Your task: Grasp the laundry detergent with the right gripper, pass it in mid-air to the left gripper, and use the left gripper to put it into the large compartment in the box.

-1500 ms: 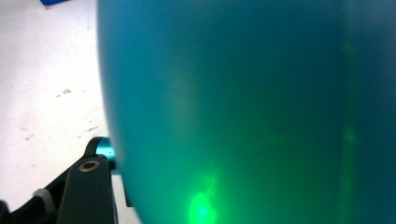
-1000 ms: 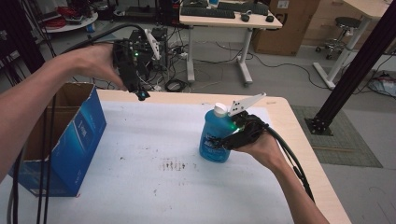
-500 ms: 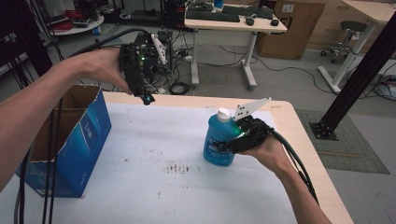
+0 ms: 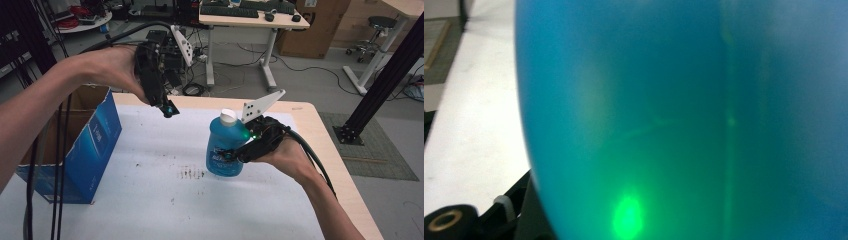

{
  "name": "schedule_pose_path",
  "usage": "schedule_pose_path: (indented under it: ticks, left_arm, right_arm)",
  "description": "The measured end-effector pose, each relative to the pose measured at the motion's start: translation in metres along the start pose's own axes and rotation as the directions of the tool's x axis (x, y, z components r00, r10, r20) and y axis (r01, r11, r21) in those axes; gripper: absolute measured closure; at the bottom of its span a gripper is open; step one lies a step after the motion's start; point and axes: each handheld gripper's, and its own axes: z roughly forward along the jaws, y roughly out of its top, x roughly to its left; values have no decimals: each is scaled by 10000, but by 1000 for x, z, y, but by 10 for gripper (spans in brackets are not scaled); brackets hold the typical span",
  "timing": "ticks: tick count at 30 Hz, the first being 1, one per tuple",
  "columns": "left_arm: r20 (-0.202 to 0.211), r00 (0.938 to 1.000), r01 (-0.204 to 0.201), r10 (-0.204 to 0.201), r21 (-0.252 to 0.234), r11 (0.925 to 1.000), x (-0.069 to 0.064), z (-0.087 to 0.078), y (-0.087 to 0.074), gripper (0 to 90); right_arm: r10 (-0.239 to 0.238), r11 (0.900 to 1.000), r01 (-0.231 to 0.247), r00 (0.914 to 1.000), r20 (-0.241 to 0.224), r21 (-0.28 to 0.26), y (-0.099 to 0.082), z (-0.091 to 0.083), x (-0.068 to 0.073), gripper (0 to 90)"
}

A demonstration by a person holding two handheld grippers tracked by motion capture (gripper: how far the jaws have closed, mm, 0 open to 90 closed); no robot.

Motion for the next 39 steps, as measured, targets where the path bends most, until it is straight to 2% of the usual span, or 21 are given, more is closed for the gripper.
schedule_pose_path:
  ticks: [2, 4, 5, 6, 9, 11, 13, 16, 22, 25, 29, 33, 39]
  left_arm:
    - [92, 10000, -38, 38, -56, 10000, -4, 0, 2, 92]
    - [370, 9993, -58, 62, -131, 9999, -16, 0, 6, 92]
    - [370, 9993, -58, 62, -131, 9999, -16, 0, 6, 92]
    - [471, 9989, -85, 87, -53, 9999, -25, 2, 9, 92]
    - [688, 9976, -77, 77, 6, 10000, -38, 5, 10, 92]
    - [725, 9973, -133, 132, 7, 9999, -42, 6, 11, 92]
    - [809, 9967, -97, 100, -37, 9999, -52, 11, 11, 92]
    - [774, 9970, -44, 29, 196, 9998, -60, 21, 12, 92]
    - [801, 9968, -13, 10, 35, 10000, -72, 39, 16, 92]
    - [821, 9966, -4, -7, 130, 9999, -76, 47, 19, 92]
    - [808, 9966, 123, -139, 193, 9997, -78, 55, 21, 93]
    - [797, 9966, 205, -208, 48, 9998, -78, 57, 20, 92]
    - [821, 9962, 266, -282, 203, 9994, -78, 63, 20, 92]
  right_arm:
    - [-73, 10000, 73, 10000, -59, 25, 3, 2, 3, 453]
    - [-285, 9995, 289, 9988, -400, 96, 10, 8, 11, 453]
    - [-285, 9995, 289, 9988, -400, 96, 10, 8, 11, 453]
    - [-367, 9992, 376, 9973, -635, 134, 14, 12, 16, 452]
    - [-504, 9987, 510, 9939, -980, 30, 19, 18, 23, 452]
    - [-553, 9984, 558, 9922, -1120, 14, 19, 20, 25, 452]
    - [-626, 9980, 632, 9894, -1311, 3, 21, 27, 30, 451]
    - [-776, 9968, 792, 9871, -1401, 54, 22, 32, 34, 451]
    - [-872, 9960, 892, 9841, -1551, 61, 23, 38, 39, 450]
    - [-852, 9962, 872, 9843, -1548, 64, 22, 40, 40, 449]
    - [-891, 9958, 914, 9844, -1518, 81, 22, 41, 40, 448]
    - [-918, 9955, 946, 9834, -1567, 103, 22, 43, 40, 448]
    - [-903, 9956, 930, 9842, -1524, 109, 21, 46, 41, 447]
